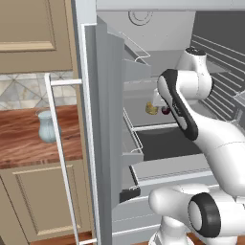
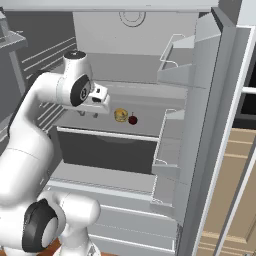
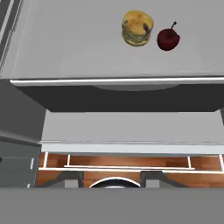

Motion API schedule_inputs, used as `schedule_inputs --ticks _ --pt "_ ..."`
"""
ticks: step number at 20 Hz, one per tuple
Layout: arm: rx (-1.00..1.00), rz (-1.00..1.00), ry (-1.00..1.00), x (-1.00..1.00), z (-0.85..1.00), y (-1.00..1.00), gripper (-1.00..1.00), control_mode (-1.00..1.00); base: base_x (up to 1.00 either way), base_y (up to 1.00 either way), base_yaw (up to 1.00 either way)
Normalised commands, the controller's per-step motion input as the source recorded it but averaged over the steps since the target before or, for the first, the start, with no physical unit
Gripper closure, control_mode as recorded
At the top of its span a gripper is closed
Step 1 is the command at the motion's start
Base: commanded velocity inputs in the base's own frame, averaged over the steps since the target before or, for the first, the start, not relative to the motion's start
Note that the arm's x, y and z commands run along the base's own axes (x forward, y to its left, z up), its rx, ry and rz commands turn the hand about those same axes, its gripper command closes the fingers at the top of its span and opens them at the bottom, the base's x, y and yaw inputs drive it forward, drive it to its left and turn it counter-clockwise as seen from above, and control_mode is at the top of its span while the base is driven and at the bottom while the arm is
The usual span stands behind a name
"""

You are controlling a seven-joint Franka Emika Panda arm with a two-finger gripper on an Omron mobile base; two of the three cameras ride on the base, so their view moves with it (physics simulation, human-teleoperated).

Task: Move the scone and cherry from the second highest shelf to the top shelf to make space. Then, place the pitcher from the counter on the cleared second highest shelf.

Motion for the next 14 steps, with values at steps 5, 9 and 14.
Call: schedule_inputs --ticks 5,9,14 --pt "0.0 -0.01 -0.11 0.0 -0.13 0.0 -1.0 -1.0 0.0 0.0 0.0" --pt "0.0 -0.04 -0.26 0.0 -0.18 0.0 -1.0 -1.0 0.0 0.0 0.0" --pt "0.0 -0.01 -0.17 0.0 -0.1 0.0 -1.0 -1.0 0.0 0.0 0.0"
